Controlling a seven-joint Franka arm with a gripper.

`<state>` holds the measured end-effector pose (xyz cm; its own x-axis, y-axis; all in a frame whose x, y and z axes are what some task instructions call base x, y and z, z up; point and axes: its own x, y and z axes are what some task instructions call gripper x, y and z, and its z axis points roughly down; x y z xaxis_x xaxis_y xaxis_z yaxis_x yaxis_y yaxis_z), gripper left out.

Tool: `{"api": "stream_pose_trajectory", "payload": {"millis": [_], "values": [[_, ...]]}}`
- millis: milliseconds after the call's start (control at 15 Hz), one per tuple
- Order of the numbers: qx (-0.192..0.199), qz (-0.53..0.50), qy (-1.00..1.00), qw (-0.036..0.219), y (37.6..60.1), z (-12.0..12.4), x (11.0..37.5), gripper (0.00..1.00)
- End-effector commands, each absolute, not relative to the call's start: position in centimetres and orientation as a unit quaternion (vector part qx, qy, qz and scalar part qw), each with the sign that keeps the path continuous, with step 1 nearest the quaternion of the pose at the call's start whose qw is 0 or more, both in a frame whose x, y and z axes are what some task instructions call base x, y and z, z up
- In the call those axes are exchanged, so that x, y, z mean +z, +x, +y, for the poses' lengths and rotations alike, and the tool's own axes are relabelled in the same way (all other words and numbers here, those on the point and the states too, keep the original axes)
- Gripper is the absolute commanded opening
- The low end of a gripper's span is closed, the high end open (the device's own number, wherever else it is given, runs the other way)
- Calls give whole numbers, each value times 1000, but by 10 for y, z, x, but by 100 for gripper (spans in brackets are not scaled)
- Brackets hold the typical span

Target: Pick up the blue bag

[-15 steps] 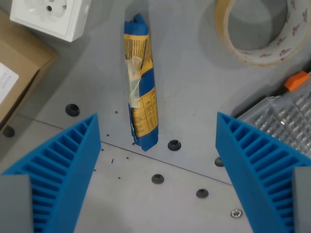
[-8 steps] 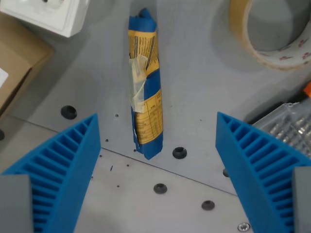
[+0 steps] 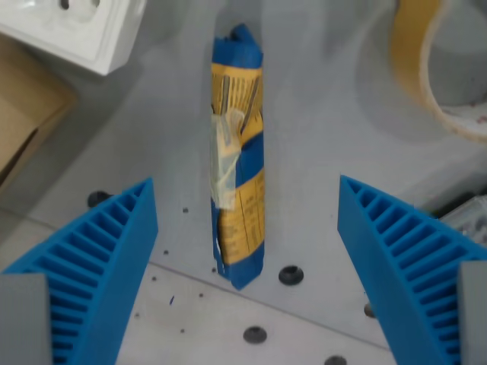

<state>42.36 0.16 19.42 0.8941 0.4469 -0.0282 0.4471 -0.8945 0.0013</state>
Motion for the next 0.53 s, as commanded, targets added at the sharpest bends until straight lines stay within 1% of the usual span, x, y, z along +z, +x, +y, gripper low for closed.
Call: {"api": "stream_pose_trajectory", "payload": {"millis": [67, 333, 533], "values": [[26, 261, 965, 23, 416, 1, 186, 100], [39, 261, 964, 27, 405, 1, 177, 100], [44, 264, 963, 30, 403, 4, 166, 100]]}}
